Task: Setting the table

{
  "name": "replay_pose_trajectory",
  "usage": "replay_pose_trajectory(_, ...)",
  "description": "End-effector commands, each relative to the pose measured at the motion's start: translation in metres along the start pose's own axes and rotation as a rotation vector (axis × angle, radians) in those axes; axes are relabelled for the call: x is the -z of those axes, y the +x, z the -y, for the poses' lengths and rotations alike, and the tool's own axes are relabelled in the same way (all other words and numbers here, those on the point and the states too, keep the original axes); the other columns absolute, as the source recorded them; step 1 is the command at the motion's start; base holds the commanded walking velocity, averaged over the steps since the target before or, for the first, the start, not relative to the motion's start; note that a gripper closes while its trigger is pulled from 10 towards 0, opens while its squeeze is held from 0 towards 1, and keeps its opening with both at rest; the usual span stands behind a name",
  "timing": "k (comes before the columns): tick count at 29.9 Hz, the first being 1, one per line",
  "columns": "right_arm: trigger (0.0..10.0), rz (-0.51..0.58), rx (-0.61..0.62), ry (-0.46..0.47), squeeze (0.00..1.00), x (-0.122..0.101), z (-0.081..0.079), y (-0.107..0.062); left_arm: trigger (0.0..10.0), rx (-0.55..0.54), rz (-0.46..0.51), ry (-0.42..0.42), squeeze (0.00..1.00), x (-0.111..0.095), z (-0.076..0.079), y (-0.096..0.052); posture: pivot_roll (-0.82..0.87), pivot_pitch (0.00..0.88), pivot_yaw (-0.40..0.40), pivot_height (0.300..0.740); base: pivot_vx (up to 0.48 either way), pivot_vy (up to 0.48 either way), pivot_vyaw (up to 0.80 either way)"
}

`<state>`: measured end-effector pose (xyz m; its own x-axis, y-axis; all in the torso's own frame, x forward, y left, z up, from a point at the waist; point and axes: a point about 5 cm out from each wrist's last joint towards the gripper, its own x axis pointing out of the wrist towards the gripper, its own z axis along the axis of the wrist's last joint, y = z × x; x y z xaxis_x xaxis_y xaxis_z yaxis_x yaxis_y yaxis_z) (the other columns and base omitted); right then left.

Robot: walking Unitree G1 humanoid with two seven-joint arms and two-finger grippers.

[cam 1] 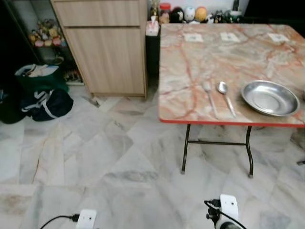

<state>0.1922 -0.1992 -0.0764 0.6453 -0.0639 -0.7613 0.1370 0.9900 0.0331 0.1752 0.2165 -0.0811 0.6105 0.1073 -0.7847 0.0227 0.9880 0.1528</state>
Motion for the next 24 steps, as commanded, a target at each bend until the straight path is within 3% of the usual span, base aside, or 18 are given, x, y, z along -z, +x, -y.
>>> replay_pose_trajectory(1,10.0,-0.013,0.001,0.124,0.0,0.002,-0.017,0.002,10.0,0.041,0.008,-0.033,0.0,-0.017,-0.013,0.003,-0.07,0.11,0.061,0.74,0.0,-0.48,0.0)
replay_pose_trajectory(9,10.0,-0.018,0.006,0.115,0.0,0.003,-0.017,0.002,10.0,0.041,0.009,-0.034,0.0,-0.017,-0.013,0.003,-0.07,0.109,0.061,0.74,0.0,-0.48,0.0)
replay_pose_trajectory(24,10.0,0.175,0.024,0.118,0.0,-0.02,-0.018,0.001,10.0,0.059,-0.015,-0.054,0.0,-0.014,-0.006,0.004,-0.08,0.111,0.05,0.74,0.0,0.0,0.0)
